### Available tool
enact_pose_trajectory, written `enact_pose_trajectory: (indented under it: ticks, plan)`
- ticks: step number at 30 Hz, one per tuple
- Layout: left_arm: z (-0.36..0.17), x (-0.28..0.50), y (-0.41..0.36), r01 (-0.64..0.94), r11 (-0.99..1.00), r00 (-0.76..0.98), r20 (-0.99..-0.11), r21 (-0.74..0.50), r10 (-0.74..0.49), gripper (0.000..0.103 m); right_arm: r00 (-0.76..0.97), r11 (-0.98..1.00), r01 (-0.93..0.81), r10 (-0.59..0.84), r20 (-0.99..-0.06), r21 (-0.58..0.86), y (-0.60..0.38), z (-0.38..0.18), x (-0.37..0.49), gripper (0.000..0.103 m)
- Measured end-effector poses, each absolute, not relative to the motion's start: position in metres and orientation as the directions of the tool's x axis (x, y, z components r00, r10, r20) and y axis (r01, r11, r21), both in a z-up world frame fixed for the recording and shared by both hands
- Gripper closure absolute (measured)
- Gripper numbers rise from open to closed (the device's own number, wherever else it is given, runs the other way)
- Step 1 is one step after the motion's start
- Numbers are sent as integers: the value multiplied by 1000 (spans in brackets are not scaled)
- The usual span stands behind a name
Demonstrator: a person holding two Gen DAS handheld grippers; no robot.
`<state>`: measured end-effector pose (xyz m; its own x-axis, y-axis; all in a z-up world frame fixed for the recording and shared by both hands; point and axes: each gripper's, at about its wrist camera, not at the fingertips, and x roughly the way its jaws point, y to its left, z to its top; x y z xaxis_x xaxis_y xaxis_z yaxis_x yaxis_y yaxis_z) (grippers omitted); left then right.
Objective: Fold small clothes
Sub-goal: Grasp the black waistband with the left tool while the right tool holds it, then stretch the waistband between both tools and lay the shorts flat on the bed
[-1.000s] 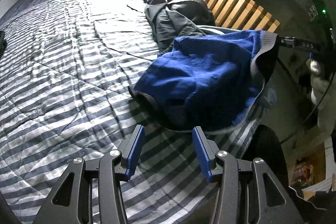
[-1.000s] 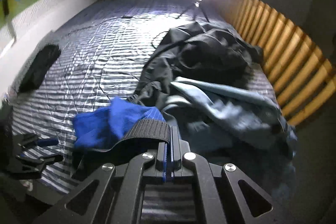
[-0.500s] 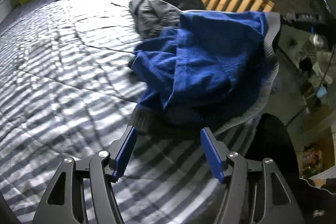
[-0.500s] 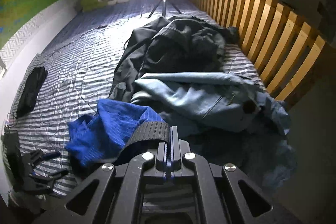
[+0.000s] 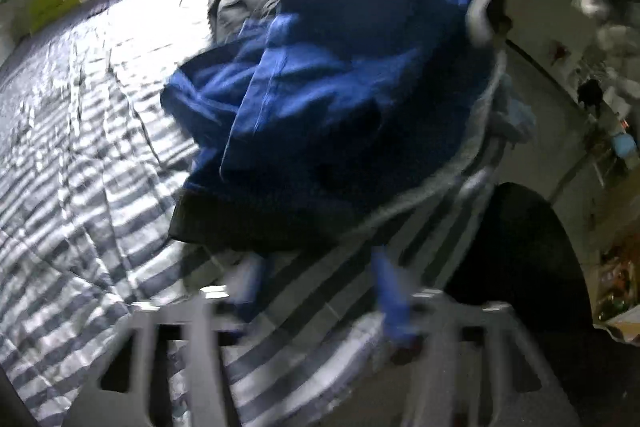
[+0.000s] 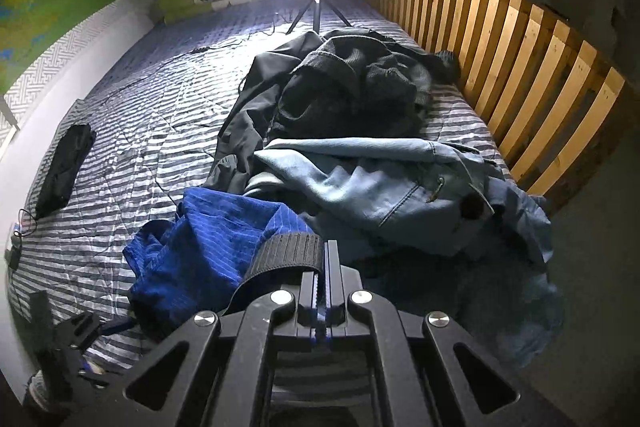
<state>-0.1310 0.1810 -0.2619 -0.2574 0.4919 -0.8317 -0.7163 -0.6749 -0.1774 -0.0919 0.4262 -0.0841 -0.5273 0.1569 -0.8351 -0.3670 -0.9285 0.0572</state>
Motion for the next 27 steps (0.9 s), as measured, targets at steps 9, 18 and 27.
enact_pose_trajectory:
  ticks: [9, 18, 27]
  plan:
    - [-178, -145, 141, -597, -784, -447, -741, -170, 501, 102, -587, -940, -332, 137, -798, 82, 413, -44, -79, 101]
    - [-9, -135, 17, -454, -882, -677, -595, -124, 433, 102, -713, -970, -207, 62, -698, 125, 361, 28, -59, 101]
    - [17, -146, -16, -417, -907, -655, -710, 54, 259, 102, -713, -980, -108, -40, -700, 167, 320, 17, -73, 101]
